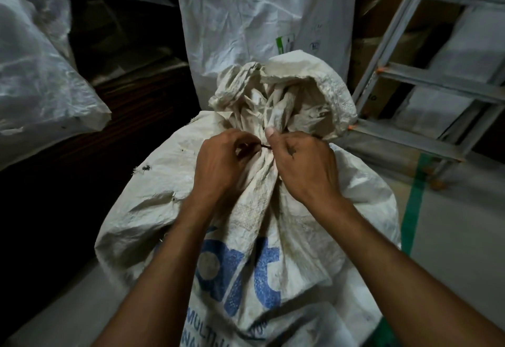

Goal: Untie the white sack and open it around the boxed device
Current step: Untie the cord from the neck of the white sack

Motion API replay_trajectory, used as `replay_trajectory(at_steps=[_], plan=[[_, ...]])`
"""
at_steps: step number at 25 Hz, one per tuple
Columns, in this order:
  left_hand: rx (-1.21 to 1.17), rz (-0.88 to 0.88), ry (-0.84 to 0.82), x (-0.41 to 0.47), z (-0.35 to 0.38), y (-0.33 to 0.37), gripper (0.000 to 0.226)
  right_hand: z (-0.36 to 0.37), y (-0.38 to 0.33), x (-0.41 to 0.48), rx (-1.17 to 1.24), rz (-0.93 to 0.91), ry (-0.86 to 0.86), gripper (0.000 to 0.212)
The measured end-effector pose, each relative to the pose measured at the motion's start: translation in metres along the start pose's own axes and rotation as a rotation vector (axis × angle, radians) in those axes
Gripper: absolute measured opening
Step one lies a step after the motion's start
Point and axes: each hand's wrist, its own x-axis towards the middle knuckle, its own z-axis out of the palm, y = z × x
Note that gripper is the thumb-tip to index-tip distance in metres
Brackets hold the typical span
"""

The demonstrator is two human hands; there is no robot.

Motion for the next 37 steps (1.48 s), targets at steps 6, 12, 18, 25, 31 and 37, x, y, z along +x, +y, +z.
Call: replay_trajectory(at_steps=[6,12,18,25,31,37], plan=[[0.086,0.076,0.017,-0.001,0.002,0.006,0.017,0.004,0.004,-0.001,-0.142,-0.004,-0.038,0.023],[0.188,0.193,0.004,-0.002,0.007,0.008,0.013,0.015,0.003,-0.014,-0.339,-0.033,0.012,0.023],[0.045,0.148,-0.02,-0.001,0.008,0.003,0.015,0.015,0.009,-0.003,-0.324,0.043,-0.005,0.026],[-0.089,0.113,-0.098,0.006,0.01,-0.015,0.019,0.008,0.022,-0.004,-0.226,0.025,-0.013,0.018],[-0.047,0.14,-0.041,0.004,0.012,-0.009,0.016,0.005,0.026,-0.002,-0.3,-0.073,-0.056,0.018],[-0.062,0.195,-0.078,0.004,0.017,-0.004,0.017,0.007,0.037,-0.002,-0.27,-0.094,-0.068,0.011]])
